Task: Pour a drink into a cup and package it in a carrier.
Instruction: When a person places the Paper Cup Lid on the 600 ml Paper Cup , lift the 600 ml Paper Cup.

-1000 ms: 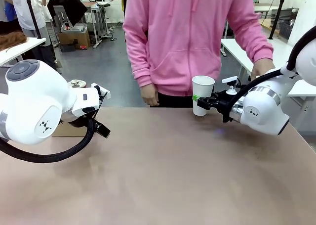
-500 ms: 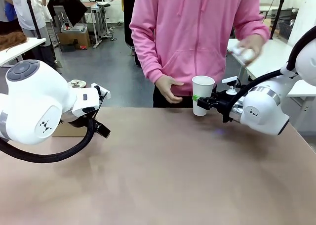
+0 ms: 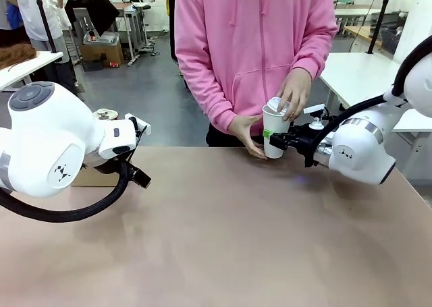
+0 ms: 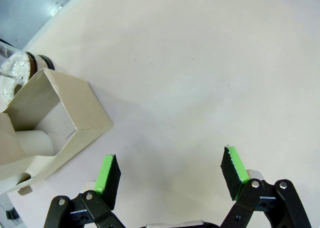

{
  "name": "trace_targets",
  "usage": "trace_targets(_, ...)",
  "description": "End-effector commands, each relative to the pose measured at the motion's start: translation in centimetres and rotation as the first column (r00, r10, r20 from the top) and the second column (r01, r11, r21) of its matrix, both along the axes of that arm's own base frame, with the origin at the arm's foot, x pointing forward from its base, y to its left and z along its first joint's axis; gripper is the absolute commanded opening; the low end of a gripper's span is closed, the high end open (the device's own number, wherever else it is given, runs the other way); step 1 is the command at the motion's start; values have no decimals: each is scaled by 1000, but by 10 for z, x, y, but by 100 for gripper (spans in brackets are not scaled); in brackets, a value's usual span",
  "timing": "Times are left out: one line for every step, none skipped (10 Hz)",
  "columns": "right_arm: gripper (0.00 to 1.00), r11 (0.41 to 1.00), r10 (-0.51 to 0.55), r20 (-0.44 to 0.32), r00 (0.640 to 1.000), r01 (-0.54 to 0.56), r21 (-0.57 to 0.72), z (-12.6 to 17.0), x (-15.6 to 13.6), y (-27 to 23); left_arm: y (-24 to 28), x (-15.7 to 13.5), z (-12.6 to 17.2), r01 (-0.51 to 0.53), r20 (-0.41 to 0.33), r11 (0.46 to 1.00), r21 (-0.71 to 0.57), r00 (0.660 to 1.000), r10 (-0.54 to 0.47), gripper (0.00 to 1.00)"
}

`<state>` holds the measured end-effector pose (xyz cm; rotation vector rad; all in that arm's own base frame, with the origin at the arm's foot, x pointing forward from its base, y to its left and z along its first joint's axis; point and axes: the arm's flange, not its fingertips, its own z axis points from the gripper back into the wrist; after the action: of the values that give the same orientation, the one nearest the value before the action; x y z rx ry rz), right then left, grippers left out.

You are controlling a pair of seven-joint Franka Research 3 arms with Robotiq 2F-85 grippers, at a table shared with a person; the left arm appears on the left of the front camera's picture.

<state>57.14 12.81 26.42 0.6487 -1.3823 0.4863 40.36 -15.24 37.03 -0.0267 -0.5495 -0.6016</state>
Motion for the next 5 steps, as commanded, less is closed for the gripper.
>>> trace_targets(80, 1000, 0, 4, 1000, -1, 1, 5, -1, 2, 0, 0, 0, 0, 0, 1000, -2, 1000, 0, 100)
trace_targets(80, 1000, 0, 4, 1000, -1, 1, 5, -1, 2, 0, 0, 0, 0, 0, 1000, -2, 1000, 0, 100)
trace_targets(80, 1000, 0, 4, 1000, -1, 1, 5, -1, 2, 0, 0, 0, 0, 0, 1000, -2, 1000, 0, 100)
trace_targets(80, 1000, 0, 4, 1000, -1, 1, 5, -1, 2, 0, 0, 0, 0, 0, 1000, -2, 1000, 0, 100)
trace_targets(80, 1000, 0, 4, 1000, -1, 1, 5, -1, 2, 0, 0, 0, 0, 0, 1000, -2, 1000, 0, 100)
